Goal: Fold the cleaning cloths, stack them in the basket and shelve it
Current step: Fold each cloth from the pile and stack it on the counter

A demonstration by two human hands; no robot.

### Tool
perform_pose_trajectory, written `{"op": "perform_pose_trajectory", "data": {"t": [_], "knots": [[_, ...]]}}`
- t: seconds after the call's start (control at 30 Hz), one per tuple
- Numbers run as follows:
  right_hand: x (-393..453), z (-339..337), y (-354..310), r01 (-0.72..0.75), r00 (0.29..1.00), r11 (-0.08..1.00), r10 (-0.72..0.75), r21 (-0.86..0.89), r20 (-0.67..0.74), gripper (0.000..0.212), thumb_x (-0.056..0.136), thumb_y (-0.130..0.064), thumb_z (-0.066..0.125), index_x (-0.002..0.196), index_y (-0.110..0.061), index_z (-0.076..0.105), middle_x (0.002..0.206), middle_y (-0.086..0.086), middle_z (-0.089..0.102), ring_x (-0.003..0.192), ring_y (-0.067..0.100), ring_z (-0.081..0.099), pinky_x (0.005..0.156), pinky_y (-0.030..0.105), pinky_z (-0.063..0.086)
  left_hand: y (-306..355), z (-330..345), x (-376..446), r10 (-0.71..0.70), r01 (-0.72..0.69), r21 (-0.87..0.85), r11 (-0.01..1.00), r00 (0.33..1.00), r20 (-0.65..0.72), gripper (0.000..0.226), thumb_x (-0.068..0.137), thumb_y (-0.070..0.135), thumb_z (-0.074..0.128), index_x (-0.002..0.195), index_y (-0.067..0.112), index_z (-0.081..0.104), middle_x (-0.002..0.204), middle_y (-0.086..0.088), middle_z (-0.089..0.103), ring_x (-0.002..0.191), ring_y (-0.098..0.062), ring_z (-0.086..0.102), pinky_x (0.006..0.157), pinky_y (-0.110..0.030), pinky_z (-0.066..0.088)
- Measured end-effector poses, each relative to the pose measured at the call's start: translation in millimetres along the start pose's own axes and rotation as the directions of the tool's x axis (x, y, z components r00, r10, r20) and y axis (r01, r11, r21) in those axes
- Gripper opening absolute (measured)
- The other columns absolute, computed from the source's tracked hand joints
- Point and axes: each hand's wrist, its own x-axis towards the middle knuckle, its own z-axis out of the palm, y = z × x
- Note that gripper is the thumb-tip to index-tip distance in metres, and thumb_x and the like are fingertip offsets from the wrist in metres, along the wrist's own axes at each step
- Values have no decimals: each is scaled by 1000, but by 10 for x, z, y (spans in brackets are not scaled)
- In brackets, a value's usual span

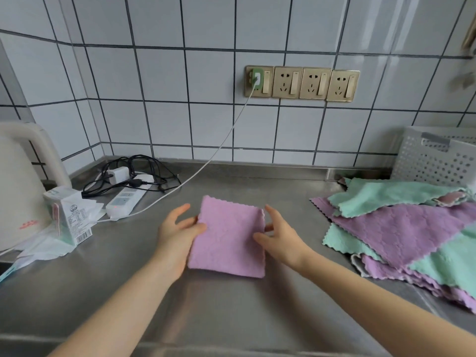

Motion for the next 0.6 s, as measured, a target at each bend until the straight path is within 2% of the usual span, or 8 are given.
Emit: {"op": "perform_pose_trajectory", "data": {"t": [0.1, 0.17, 0.23, 0.33, 0.4, 0.47, 0.6], "knots": [[373, 242, -173, -40, 999, 991, 42, 124, -9, 65, 83, -8, 55, 143, -17, 31, 91, 4, 61, 84, 24, 64, 78, 39, 57, 96, -179, 314, 92, -79, 142, 987, 991, -94, 48, 75, -7, 70, 117, 13, 57, 106, -10, 67, 89, -22, 64, 87, -35, 50], [609, 439, -310, -56, 998, 986, 56, 160, 1, 60, 81, -7, 54, 138, -13, 38, 98, 12, 64, 87, 28, 65, 80, 45, 57, 128, -305, 526, 178, -130, 297, 946, 974, -142, 36, 76, -5, 71, 109, 6, 62, 105, -12, 66, 88, -20, 60, 79, -27, 46], [799, 620, -414, -60, 998, 988, 61, 141, -6, 54, 81, -7, 52, 133, -11, 42, 109, 16, 63, 99, 32, 63, 86, 46, 55, 123, -418, 722, 251, -155, 458, 875, 955, -156, 27, 77, -2, 70, 103, 4, 66, 102, -13, 68, 89, -23, 61, 76, -27, 44], [955, 787, -495, -68, 997, 996, 69, 50, -29, 43, 84, -6, 49, 127, -6, 48, 115, 16, 62, 106, 33, 59, 89, 33, 50, 69, -531, 916, 340, -188, 684, 705, 936, -93, 18, 78, 1, 69, 96, 6, 70, 97, -8, 69, 86, -21, 60, 79, -27, 42], [1021, 836, -495, -73, 997, 997, 72, -3, -36, 41, 86, -5, 49, 127, -3, 46, 117, 17, 60, 108, 33, 58, 86, 30, 46, 19, -579, 974, 359, -209, 752, 625, 933, -38, 15, 79, 2, 69, 93, 7, 71, 96, -7, 70, 79, -18, 59, 76, -24, 40], [1072, 856, -463, -84, 996, 996, 84, 3, -20, 42, 86, -6, 50, 128, -3, 47, 118, 17, 60, 109, 34, 58, 91, 32, 48, -28, -616, 1002, 379, -230, 775, 588, 925, -13, 14, 79, 2, 69, 92, 7, 72, 98, -8, 72, 76, -19, 62, 75, -25, 42], [1086, 823, -360, -105, 994, 987, 100, 121, 49, 60, 80, -14, 57, 138, -8, 42, 121, 13, 63, 110, 32, 61, 95, 41, 50, -55, -634, 988, 416, -248, 832, 497, 909, 23, 17, 80, -1, 65, 95, 3, 73, 103, -14, 70, 88, -29, 66, 81, -30, 44]]}}
